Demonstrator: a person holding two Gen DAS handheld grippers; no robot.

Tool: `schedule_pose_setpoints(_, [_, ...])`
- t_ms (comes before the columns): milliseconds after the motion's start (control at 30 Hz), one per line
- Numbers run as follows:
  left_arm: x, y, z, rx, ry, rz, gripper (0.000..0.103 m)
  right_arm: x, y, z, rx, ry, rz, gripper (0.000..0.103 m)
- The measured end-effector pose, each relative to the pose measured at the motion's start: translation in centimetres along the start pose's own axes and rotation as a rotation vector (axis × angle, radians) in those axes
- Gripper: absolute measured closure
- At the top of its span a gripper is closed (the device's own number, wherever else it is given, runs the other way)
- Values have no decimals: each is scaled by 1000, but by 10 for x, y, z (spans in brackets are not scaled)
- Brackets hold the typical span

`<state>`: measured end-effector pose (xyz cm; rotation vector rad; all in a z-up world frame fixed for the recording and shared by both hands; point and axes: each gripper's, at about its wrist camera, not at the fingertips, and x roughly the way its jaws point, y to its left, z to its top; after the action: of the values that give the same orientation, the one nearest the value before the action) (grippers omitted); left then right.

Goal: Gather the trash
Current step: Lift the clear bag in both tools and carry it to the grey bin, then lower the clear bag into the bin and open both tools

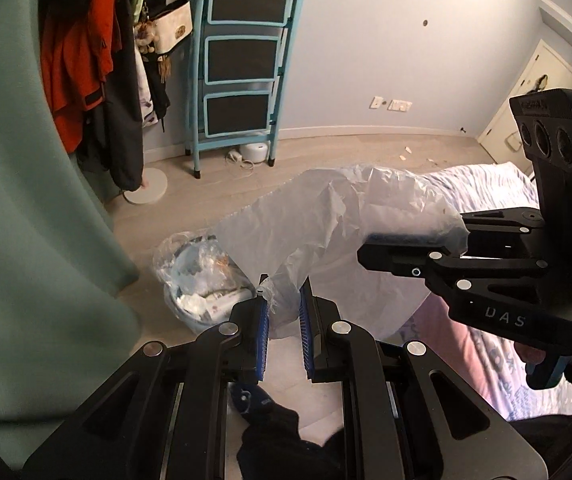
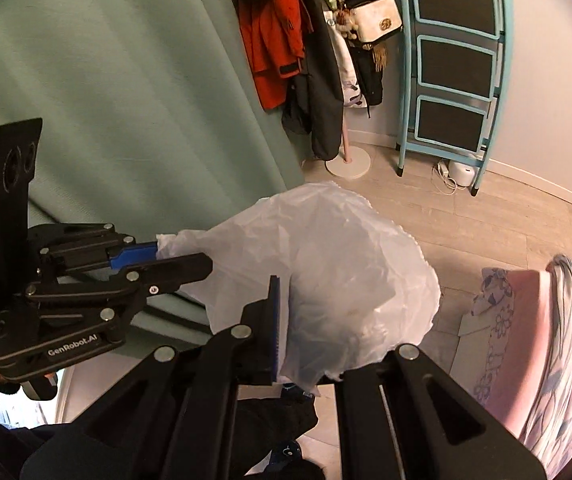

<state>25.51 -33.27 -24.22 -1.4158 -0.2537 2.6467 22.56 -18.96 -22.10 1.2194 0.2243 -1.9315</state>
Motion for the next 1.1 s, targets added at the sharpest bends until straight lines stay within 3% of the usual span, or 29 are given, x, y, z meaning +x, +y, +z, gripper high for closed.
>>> schedule_pose_setpoints(267, [39,38,41,-13,45,17,91,42,-22,44,-15,32,5,95])
schedule_pose_setpoints(467, [81,59,50,-71,97,53,91,86,-47,63,-48,100,31,95])
schedule_pose_setpoints(767, [168,90,17,-269,194,112,91,183,-83,60,-110,240,108,95])
schedule_pose_setpoints(1100, [278,138,-34,-387,257,143,91,316,-114,29,-92,344,122,95])
